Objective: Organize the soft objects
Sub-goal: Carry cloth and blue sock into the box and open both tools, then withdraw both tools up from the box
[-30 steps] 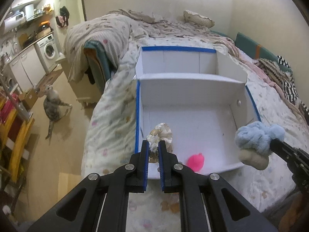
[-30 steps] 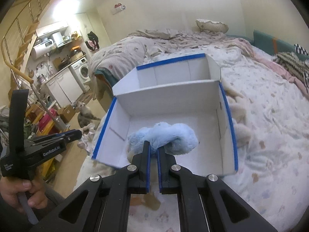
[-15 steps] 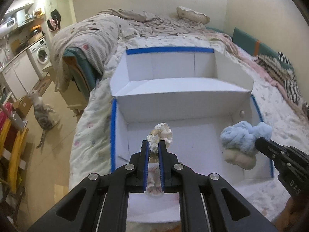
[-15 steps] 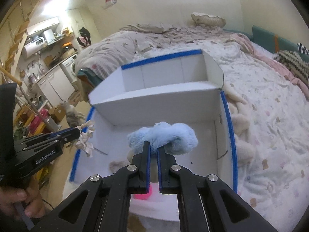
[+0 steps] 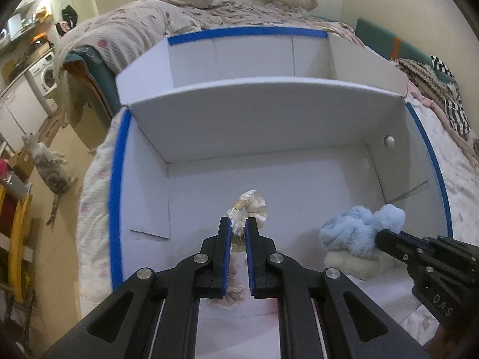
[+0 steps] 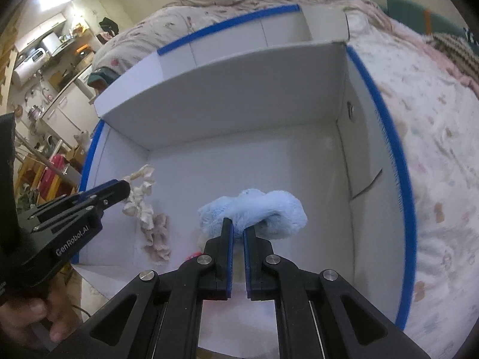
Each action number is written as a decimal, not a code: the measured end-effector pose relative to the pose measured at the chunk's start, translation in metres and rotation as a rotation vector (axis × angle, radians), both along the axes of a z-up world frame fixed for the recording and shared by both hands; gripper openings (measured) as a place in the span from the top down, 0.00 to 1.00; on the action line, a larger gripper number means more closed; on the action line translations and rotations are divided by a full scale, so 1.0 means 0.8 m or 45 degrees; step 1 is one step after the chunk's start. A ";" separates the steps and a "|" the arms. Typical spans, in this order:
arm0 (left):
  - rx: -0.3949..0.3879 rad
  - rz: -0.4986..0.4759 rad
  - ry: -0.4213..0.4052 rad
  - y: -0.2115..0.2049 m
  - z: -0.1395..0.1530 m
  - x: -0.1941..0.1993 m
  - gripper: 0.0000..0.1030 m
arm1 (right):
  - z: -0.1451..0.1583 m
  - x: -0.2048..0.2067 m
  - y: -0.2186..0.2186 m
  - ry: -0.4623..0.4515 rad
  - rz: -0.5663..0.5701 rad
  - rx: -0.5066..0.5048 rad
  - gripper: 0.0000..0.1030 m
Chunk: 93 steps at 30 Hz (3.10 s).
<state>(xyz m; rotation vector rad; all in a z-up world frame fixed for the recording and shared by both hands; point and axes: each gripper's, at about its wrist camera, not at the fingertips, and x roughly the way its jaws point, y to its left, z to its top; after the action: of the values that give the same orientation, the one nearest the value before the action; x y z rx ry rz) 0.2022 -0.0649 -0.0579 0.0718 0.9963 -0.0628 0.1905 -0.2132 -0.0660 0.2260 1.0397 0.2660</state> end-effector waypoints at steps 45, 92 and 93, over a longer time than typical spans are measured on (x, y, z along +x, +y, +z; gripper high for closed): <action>-0.023 0.092 -0.040 0.022 0.014 -0.022 0.35 | 0.014 -0.005 -0.009 -0.047 -0.081 0.090 0.06; -0.068 0.242 -0.176 0.098 0.051 -0.174 0.35 | 0.053 -0.136 -0.019 -0.184 -0.048 -0.001 0.06; -0.069 0.246 -0.174 0.101 0.050 -0.178 0.35 | 0.052 -0.138 -0.021 -0.183 -0.047 -0.003 0.06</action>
<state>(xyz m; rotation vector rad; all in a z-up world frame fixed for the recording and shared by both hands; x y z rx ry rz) 0.0596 0.0162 -0.0178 -0.0696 0.8601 0.0912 0.0803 -0.2296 -0.0248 0.2203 0.8930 0.2438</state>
